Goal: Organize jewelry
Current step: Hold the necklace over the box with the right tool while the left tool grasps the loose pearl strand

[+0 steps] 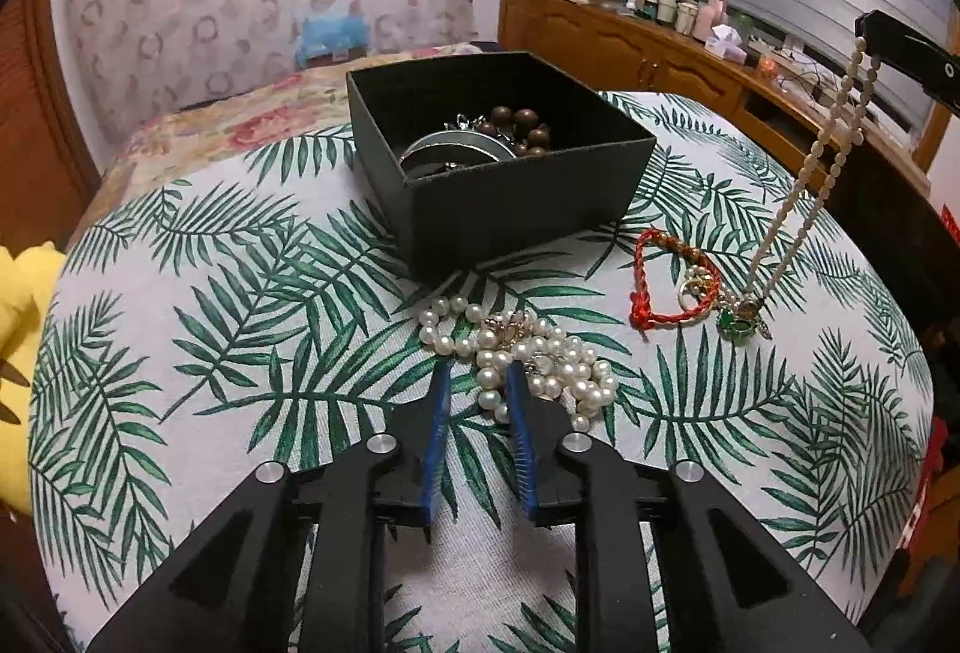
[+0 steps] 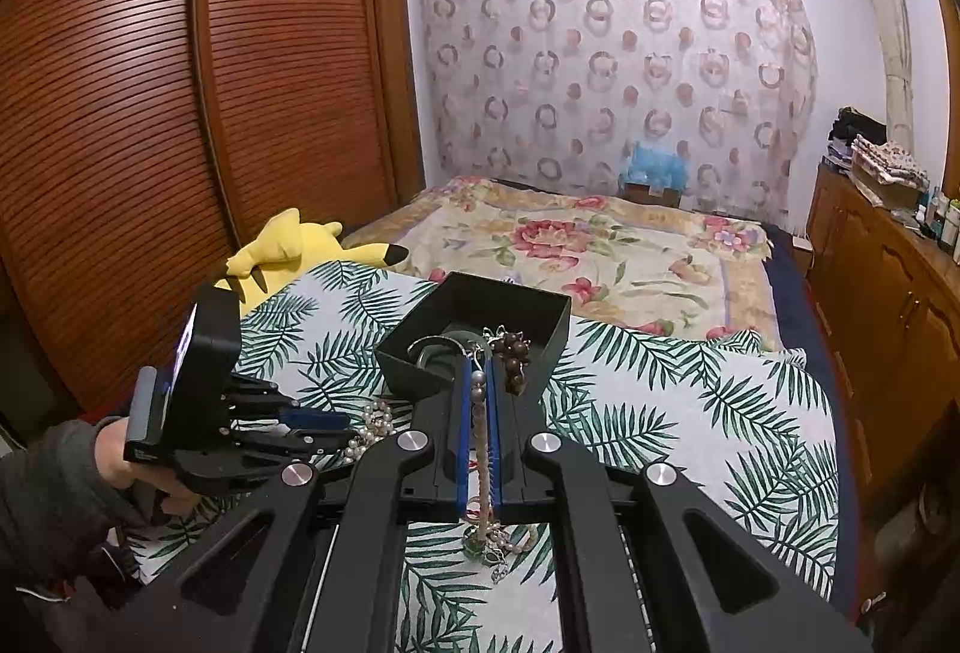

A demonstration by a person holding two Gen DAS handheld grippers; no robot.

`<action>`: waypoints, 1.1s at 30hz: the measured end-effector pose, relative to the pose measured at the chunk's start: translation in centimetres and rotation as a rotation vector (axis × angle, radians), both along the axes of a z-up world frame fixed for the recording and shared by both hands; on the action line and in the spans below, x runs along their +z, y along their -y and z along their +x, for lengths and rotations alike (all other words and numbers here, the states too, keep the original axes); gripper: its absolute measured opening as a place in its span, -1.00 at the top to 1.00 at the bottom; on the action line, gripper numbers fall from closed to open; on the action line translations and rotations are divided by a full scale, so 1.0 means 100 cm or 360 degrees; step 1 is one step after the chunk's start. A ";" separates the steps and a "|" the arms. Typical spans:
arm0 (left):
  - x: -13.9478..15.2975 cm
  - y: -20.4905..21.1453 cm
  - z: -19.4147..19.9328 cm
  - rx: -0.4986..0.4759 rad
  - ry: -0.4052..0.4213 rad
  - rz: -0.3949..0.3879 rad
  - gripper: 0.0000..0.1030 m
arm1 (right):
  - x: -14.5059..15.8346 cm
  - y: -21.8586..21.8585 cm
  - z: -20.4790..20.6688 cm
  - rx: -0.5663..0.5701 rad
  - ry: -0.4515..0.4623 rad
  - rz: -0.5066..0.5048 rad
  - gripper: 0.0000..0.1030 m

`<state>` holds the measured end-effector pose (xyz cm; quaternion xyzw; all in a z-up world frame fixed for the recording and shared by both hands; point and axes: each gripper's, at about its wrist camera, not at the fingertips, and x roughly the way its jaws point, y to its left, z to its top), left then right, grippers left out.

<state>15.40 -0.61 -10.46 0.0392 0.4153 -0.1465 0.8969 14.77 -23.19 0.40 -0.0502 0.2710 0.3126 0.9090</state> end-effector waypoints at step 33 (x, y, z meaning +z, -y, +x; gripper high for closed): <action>0.034 0.016 -0.013 -0.0053 0.0142 -0.0161 0.87 | -0.011 0.003 0.000 0.0005 -0.0014 -0.0001 0.89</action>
